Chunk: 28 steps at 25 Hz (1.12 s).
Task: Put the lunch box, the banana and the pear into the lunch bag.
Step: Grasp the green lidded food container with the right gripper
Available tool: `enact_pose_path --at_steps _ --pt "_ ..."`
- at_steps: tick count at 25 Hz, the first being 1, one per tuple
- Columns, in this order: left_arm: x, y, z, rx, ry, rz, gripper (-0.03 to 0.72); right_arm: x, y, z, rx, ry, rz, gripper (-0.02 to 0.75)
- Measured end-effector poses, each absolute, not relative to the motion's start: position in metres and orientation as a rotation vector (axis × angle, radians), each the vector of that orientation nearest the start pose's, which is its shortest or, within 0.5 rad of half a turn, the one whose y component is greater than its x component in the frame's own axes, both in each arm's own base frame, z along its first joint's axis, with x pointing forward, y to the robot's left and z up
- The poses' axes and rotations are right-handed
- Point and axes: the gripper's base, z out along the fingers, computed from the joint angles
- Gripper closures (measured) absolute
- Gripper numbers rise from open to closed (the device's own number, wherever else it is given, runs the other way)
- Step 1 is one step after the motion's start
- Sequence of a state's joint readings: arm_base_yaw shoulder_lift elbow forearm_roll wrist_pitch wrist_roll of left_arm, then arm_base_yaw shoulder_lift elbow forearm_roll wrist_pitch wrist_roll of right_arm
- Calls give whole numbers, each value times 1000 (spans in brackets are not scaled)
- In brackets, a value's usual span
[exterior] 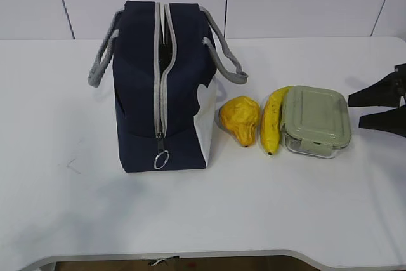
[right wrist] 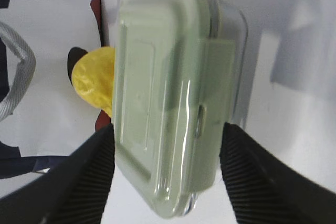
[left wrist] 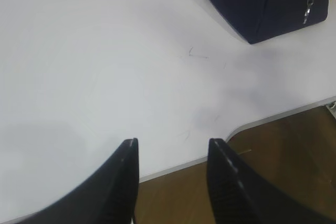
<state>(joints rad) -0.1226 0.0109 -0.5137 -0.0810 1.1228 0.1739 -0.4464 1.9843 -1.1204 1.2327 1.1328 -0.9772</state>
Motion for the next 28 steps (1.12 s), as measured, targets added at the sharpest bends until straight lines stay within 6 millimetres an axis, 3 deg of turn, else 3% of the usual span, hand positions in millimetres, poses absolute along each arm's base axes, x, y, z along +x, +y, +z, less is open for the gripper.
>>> enact_pose_path --at_steps 6,15,28 --pt "-8 -6 276 317 2078 -65 362 363 -82 151 285 2404 1263 222" --pt "-8 -6 276 317 2078 -65 363 365 -80 132 300 2423 1297 222" --pt "-8 -6 276 317 2078 -65 362 378 -53 120 269 2411 1305 221"
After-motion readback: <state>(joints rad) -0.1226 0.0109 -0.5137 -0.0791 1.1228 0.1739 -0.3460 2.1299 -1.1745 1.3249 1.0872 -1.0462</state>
